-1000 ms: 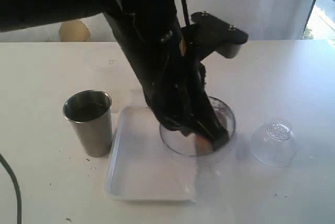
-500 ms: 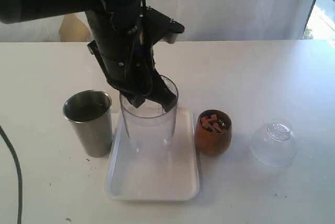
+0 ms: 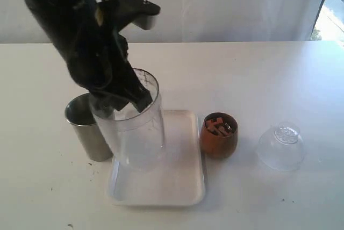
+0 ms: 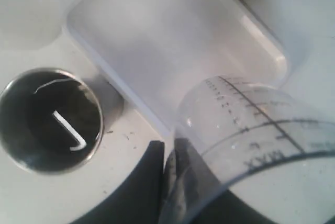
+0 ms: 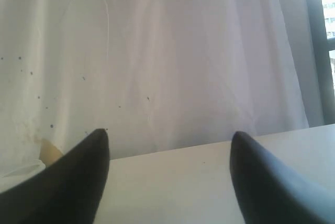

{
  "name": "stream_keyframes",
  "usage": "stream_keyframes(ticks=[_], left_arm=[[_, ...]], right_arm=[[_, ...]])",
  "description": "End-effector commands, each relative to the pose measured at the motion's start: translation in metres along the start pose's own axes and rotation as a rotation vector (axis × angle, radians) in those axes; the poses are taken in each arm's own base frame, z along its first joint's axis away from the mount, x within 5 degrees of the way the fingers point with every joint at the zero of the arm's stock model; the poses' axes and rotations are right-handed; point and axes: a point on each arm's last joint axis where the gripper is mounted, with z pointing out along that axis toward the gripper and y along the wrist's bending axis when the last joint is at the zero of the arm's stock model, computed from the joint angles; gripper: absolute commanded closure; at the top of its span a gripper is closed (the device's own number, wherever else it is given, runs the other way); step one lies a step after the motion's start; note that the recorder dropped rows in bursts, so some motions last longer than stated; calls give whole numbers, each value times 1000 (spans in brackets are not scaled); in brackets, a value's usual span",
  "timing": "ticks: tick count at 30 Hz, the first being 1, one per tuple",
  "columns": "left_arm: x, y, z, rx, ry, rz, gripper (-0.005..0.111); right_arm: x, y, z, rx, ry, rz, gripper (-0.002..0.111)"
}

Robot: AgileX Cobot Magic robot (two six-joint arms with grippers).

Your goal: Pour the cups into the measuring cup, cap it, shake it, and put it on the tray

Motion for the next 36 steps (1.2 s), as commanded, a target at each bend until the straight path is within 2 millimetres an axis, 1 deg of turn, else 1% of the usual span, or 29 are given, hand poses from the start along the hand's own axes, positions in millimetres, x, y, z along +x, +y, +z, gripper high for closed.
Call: stream_keyframes(ticks=[1, 4, 8, 9, 12, 13, 16, 20, 24, 27, 28, 29, 36], left_arm=[[36, 6, -9, -74, 31, -29, 107], [61, 13, -3, -164, 74, -83, 107], [93, 9, 7, -139, 142, -110, 107], [97, 8, 9, -131, 132, -111, 107], [113, 9, 23, -136, 160, -139, 107], [120, 17, 33, -143, 177, -175, 107], [121, 34, 46, -128, 77, -267, 107], [122, 49, 49, -20, 21, -354, 107], [120, 49, 52, 44, 8, -340, 107], [119, 49, 63, 46, 61, -322, 107], [119, 52, 72, 25, 98, -301, 107], [120, 54, 75, 11, 112, -297, 107], [118, 59, 77, -36, 108, -278, 107]], right_arm=[[0, 0, 0, 2, 1, -5, 47], [0, 0, 0, 2, 1, -5, 47], [0, 0, 0, 2, 1, -5, 47], [0, 0, 0, 2, 1, -5, 47], [0, 0, 0, 2, 1, -5, 47], [0, 0, 0, 2, 1, -5, 47], [0, 0, 0, 2, 1, -5, 47], [0, 0, 0, 2, 1, 1, 47], [0, 0, 0, 2, 1, 2, 47], [0, 0, 0, 2, 1, 2, 47], [0, 0, 0, 2, 1, 2, 47], [0, 0, 0, 2, 1, 2, 47], [0, 0, 0, 3, 5, 2, 47]])
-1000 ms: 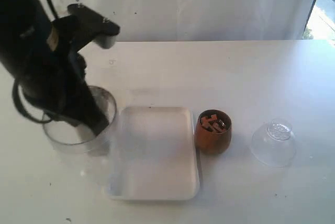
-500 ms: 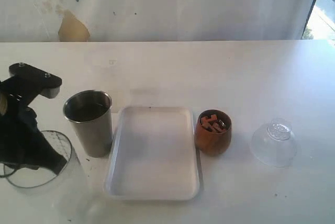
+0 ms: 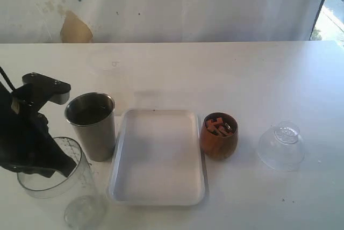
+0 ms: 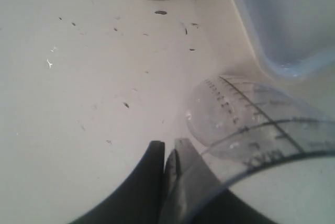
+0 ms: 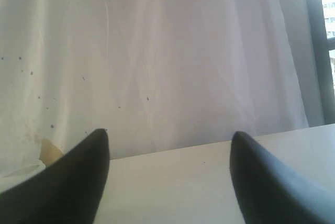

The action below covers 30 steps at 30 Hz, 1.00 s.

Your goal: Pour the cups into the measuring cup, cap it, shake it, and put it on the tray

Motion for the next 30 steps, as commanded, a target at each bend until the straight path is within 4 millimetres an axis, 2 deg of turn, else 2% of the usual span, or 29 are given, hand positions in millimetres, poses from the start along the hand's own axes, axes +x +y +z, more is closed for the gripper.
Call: stream_keyframes(ticks=[1, 5, 7, 10, 11, 15, 16, 22, 30], left_arm=[[-3, 4, 0, -44, -24, 20, 107], [-4, 4, 0, -44, -35, 21, 107], [-4, 4, 0, -44, -30, 20, 101], [0, 4, -2, -44, -6, 20, 85], [1, 4, -3, -44, 6, 19, 73], [3, 1, -10, -15, -15, 2, 42], [4, 1, -11, -14, -19, 3, 40], [-9, -4, -45, 27, -155, 8, 37], [-15, -4, -63, 26, -153, 22, 37]], right_arm=[[0, 0, 0, 3, 5, 2, 47], [0, 0, 0, 3, 5, 2, 47], [0, 0, 0, 3, 5, 2, 47], [0, 0, 0, 3, 5, 2, 47], [0, 0, 0, 3, 5, 2, 47], [0, 0, 0, 3, 5, 2, 47], [0, 0, 0, 3, 5, 2, 47], [0, 0, 0, 3, 5, 2, 47], [0, 0, 0, 3, 5, 2, 47]])
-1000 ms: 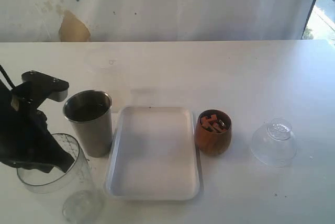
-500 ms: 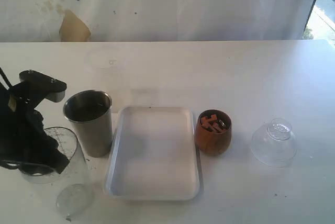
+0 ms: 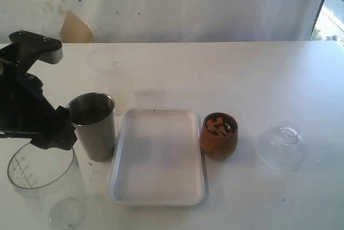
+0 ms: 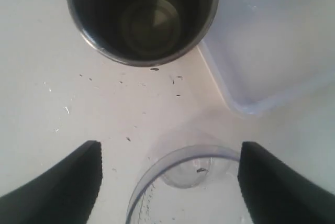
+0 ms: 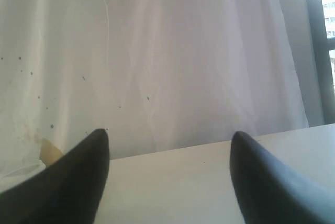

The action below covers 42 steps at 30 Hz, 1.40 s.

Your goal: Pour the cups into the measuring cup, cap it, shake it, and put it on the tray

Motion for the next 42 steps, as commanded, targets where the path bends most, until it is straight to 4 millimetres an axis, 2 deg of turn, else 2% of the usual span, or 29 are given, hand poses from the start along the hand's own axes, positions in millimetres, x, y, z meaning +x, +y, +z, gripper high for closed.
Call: stream_keyframes(ticks=[1, 6, 9, 11, 13, 15, 21, 24, 30, 31, 36, 42], left_arm=[[-2, 0, -11, -3, 15, 10, 37], [-6, -1, -27, -3, 40, 8, 37], [-8, -10, -50, 83, 57, -18, 38], [-10, -21, -65, 189, -4, -26, 44], [-2, -33, -73, 284, -26, -6, 53], [8, -42, -69, 298, -6, 75, 59], [28, -45, -41, 224, 119, 147, 59], [30, -41, -33, 192, 151, 157, 59], [26, -37, -32, 144, 123, 185, 59], [25, -38, -29, 146, 117, 185, 58], [24, -39, -14, 166, 123, 186, 35], [24, -37, -6, 140, 179, 164, 40]], right_arm=[[0, 0, 0, 3, 5, 2, 47], [0, 0, 0, 3, 5, 2, 47], [0, 0, 0, 3, 5, 2, 47], [0, 0, 0, 3, 5, 2, 47], [0, 0, 0, 3, 5, 2, 47], [0, 0, 0, 3, 5, 2, 47], [0, 0, 0, 3, 5, 2, 47], [0, 0, 0, 3, 3, 2, 47], [0, 0, 0, 3, 3, 2, 47], [0, 0, 0, 3, 6, 2, 47], [0, 0, 0, 3, 4, 2, 47], [0, 0, 0, 2, 2, 2, 47]])
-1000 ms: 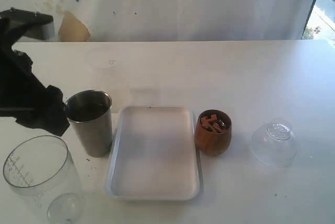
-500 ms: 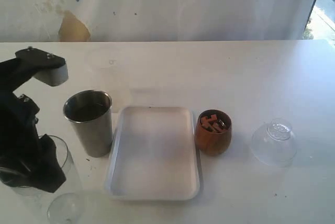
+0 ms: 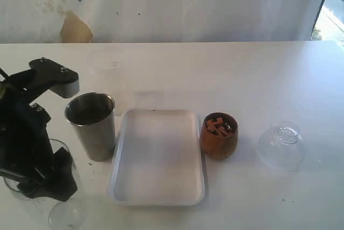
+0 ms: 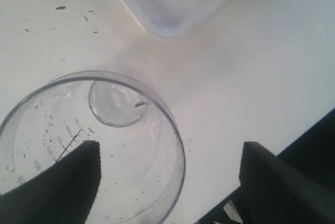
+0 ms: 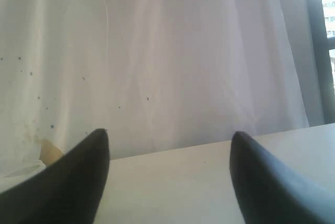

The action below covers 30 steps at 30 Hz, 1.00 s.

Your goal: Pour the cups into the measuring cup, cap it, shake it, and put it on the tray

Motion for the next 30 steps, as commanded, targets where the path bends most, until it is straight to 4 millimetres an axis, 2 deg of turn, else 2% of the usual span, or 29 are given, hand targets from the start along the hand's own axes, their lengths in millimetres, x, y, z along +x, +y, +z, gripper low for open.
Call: stream_keyframes(ticks=[1, 7, 12, 14, 16, 17, 18, 19, 22, 25, 30], left_arm=[[0, -1, 5, 11, 19, -20, 40], [7, 2, 27, 15, 52, -12, 41], [7, 8, 32, -45, 54, 23, 45], [5, 9, 32, -50, 34, 39, 56], [4, 9, 32, -49, 31, 53, 75], [5, 8, 32, -44, 35, 51, 85], [6, 8, 32, -38, 46, 48, 101], [7, 7, 32, -32, 58, 47, 106], [11, 6, 30, -17, 104, 43, 107], [13, 1, 15, 4, 107, 29, 107], [-1, -12, -41, 18, -90, 41, 107]], right_arm=[[0, 0, 0, 2, 2, 0, 47], [0, 0, 0, 2, 2, 0, 47], [0, 0, 0, 2, 2, 0, 47], [0, 0, 0, 2, 2, 0, 47], [0, 0, 0, 2, 2, 0, 47], [0, 0, 0, 2, 2, 0, 47], [0, 0, 0, 2, 2, 0, 47], [0, 0, 0, 2, 2, 0, 47], [0, 0, 0, 2, 2, 0, 47], [0, 0, 0, 2, 2, 0, 47], [0, 0, 0, 2, 2, 0, 47]])
